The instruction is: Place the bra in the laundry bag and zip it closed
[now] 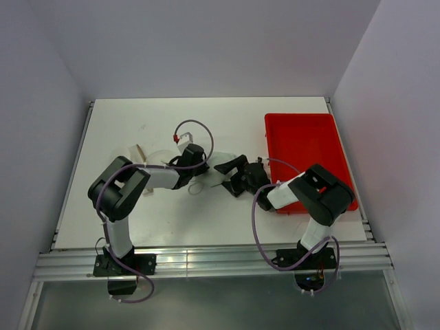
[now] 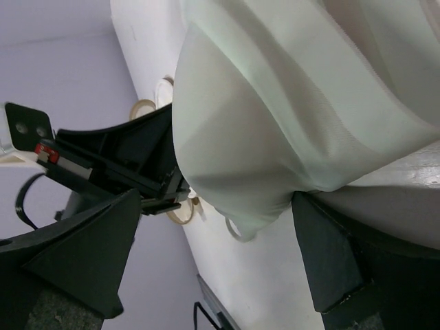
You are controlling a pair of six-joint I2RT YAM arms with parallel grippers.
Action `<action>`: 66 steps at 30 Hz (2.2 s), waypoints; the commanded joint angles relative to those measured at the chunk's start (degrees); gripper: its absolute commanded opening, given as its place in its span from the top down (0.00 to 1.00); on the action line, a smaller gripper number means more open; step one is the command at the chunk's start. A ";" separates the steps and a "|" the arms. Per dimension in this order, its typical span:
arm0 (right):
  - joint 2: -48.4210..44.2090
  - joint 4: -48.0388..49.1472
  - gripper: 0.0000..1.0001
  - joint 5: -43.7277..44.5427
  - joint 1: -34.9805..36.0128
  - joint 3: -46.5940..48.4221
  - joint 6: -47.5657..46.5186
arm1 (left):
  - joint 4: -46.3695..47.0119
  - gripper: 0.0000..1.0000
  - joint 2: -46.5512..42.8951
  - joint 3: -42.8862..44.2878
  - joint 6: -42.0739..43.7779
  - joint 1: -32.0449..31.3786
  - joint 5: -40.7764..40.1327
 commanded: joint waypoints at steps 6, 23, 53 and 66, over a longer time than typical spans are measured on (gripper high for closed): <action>3.06 -8.82 0.02 4.46 0.27 0.51 2.78 | -7.66 1.00 -0.53 -7.26 -1.78 -1.66 7.31; 1.66 -14.25 0.03 4.55 -2.10 6.74 2.53 | -5.64 1.00 -3.79 -13.85 -4.77 -4.30 8.01; -11.70 -24.91 0.07 0.26 3.08 12.47 -11.37 | -2.92 1.00 -6.60 -18.51 -6.18 -4.56 9.41; -5.11 -29.82 0.19 3.40 6.07 17.04 -11.46 | -3.35 1.00 -12.49 -21.41 -6.44 -4.56 9.33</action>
